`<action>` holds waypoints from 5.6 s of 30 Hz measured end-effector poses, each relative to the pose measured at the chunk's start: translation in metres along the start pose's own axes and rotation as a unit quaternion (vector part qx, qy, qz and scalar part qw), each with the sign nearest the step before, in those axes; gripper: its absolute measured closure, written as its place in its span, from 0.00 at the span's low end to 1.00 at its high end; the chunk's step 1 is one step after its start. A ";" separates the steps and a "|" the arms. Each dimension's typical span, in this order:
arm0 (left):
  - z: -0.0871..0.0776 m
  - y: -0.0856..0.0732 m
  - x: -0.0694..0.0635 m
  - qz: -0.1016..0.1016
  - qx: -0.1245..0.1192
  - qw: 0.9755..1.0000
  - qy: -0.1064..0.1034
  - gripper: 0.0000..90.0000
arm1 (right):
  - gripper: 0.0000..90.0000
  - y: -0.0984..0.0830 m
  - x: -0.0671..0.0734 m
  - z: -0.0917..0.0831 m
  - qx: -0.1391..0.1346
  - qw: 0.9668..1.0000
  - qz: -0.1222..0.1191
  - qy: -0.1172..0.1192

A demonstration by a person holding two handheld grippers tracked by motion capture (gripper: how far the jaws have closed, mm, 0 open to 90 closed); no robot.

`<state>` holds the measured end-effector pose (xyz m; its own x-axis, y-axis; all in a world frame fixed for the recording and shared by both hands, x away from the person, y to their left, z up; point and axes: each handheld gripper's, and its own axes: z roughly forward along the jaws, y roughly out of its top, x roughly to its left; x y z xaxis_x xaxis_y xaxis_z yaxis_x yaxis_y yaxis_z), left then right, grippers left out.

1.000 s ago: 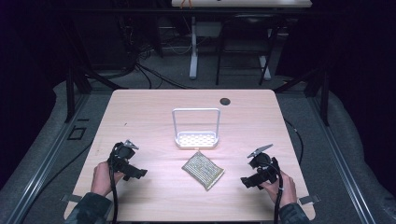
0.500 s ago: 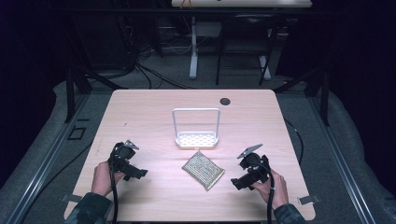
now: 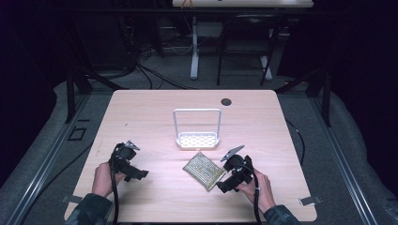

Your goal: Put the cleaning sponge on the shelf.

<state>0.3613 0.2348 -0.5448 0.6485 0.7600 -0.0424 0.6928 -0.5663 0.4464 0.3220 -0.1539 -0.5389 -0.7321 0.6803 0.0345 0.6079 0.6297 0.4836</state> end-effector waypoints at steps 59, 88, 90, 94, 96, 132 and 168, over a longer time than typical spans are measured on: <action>0.000 0.000 -0.001 0.001 0.002 1.000 0.001 0.01 | 0.37 0.045 0.020 0.040 0.064 0.997 -0.034 0.003; -0.001 0.000 0.000 0.000 0.001 1.000 0.000 0.01 | 0.61 0.041 0.016 0.032 0.031 0.999 -0.039 0.003; 0.000 0.000 0.000 0.000 0.001 1.000 0.000 0.01 | 0.61 0.041 0.016 0.029 0.027 0.999 -0.038 -0.001; -0.001 0.000 0.000 0.000 -0.001 1.000 0.000 0.01 | 0.61 0.041 0.015 0.025 0.016 0.999 -0.036 0.000; -0.001 0.000 0.000 0.001 -0.001 1.000 0.000 0.01 | 0.61 0.041 0.015 0.023 0.016 0.999 -0.037 0.000; -0.001 -0.001 0.000 0.000 0.005 1.000 0.006 0.03 | 0.61 0.038 0.006 -0.008 -0.027 0.999 -0.032 -0.024; 0.003 0.002 -0.002 0.003 0.013 1.000 0.006 0.03 | 0.61 0.053 -0.007 -0.020 -0.071 0.996 -0.030 -0.054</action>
<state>0.3619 0.2314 -0.5464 0.6488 0.7604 -0.0289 0.6973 -0.5790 0.4225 0.3533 -0.1324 -0.4958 -0.7237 0.6845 -0.0883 0.5093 0.6160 0.6009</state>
